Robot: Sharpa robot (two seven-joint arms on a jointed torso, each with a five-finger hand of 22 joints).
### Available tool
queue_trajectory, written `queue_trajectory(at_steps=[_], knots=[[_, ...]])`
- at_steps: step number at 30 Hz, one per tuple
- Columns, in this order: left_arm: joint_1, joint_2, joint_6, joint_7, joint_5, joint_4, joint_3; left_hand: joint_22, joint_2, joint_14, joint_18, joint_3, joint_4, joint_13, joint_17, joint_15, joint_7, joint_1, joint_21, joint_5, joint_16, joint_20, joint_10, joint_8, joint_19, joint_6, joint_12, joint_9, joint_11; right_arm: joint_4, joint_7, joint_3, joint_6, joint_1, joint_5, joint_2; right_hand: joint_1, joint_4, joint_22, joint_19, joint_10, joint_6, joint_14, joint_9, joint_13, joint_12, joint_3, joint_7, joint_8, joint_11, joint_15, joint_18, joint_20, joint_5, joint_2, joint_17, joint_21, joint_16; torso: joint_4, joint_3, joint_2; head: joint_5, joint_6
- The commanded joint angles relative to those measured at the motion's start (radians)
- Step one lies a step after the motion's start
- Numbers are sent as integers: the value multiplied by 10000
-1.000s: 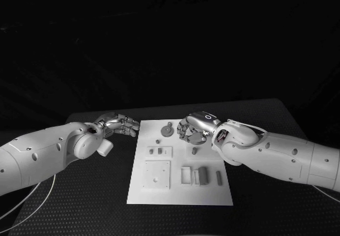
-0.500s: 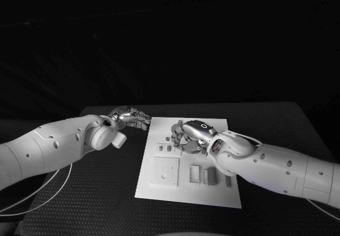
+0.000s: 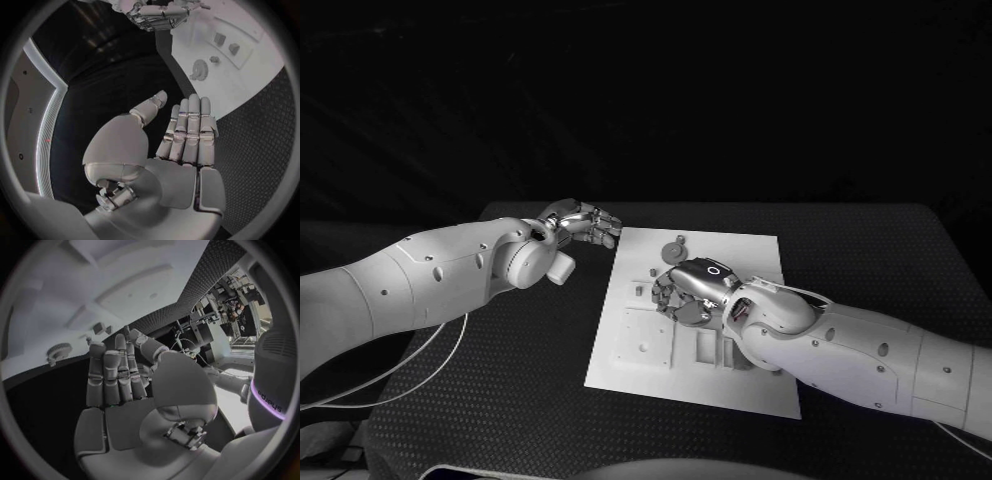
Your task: Assemble the parts on the task board
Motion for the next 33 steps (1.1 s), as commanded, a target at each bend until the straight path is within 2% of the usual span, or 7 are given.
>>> queue_trajectory(at_steps=[1, 8, 12, 25, 33], knots=[[26, 20, -162, 210, 97, 52, 9, -19, -19, 50, 30, -22, 18, -8, 16, 52, -46, -56, 19, 55, -69, 35, 48, 33, -10, 14, 44, 13, -18, -21, 76, -60, 263, -40, -528, 45, 44, 11, 155, -7, 46, 3, 28, 16, 12, -24, 24, 41, 34, 9, -57, 237, -57, 29, 40, 16, -23, -47, -4, 1, -5, 85, -84], [41, 37, -170, 210, 102, 52, 9, -24, -25, 50, 29, -21, 21, -9, 28, 53, -49, -60, 18, 55, -80, 36, 54, 36, -11, 19, 44, 14, -21, -29, 40, -231, 457, -147, -646, 125, 45, 12, 157, -6, 50, 2, 32, 19, 17, -27, 22, 41, 35, 9, -58, 237, -58, 28, 40, 21, -23, -48, -12, 4, -6, 152, -172], [43, 41, -170, 203, 103, 57, 8, -25, -25, 50, 29, -20, 21, -9, 31, 53, -50, -61, 18, 55, -83, 35, 56, 38, -12, 20, 44, 15, -21, -42, 17, -290, 590, -208, -674, 142, 45, 12, 157, -5, 51, 2, 33, 20, 19, -29, 21, 41, 35, 9, -57, 237, -58, 28, 42, 22, -23, -49, -8, 8, -9, 194, -238], [43, 4, -121, 170, 103, 43, 8, -33, -29, 48, 26, -17, 27, -13, 49, 55, -51, -68, 17, 56, -102, 36, 56, 39, -14, 20, 39, 15, -21, -32, -19, -352, 762, -217, -725, 89, 38, 13, 159, -7, 52, -4, 34, 24, 28, -38, 15, 43, 35, 10, -56, 237, -56, 27, 47, 31, -27, -54, -12, 6, -10, 229, -324], [43, -4, -87, 152, 103, 37, 8, -39, -33, 47, 24, -18, 32, -17, 62, 57, -49, -80, 16, 55, -115, 38, 53, 38, -16, 16, 33, 13, -18, -74, -152, -363, 661, -217, -877, 56, 38, 12, 160, -7, 55, -5, 36, 26, 33, -42, 12, 44, 36, 9, -57, 237, -57, 27, 48, 36, -27, -55, -11, 1, -7, 217, -338]])
